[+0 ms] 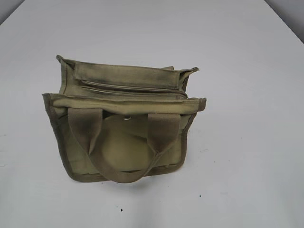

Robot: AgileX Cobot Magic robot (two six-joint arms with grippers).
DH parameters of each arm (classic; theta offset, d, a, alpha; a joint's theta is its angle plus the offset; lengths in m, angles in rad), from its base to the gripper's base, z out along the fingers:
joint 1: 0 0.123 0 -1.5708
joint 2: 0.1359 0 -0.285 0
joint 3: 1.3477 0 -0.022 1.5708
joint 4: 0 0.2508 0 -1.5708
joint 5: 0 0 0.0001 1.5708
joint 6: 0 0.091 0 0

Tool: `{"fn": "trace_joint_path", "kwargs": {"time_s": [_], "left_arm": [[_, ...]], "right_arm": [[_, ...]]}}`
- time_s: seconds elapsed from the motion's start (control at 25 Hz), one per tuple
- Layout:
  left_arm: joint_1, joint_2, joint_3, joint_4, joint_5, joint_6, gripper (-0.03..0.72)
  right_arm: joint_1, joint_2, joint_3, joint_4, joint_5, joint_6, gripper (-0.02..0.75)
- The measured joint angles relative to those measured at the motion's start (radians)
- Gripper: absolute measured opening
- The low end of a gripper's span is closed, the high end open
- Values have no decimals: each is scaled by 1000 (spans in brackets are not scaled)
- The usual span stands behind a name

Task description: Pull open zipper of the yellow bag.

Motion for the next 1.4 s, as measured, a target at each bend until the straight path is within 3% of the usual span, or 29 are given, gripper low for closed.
{"fn": "trace_joint_path", "kwargs": {"time_s": [0.36, 0.6, 1.4], "left_arm": [[0, 0, 0, 0, 0, 0, 412], [0, 0, 0, 0, 0, 0, 412], [0, 0, 0, 0, 0, 0, 412]], "right_arm": [[11, 0, 0, -1, -2, -3, 554], [12, 0, 0, -81, 1, -57, 554], [36, 0, 1, -80, 4, -44, 554]]}}
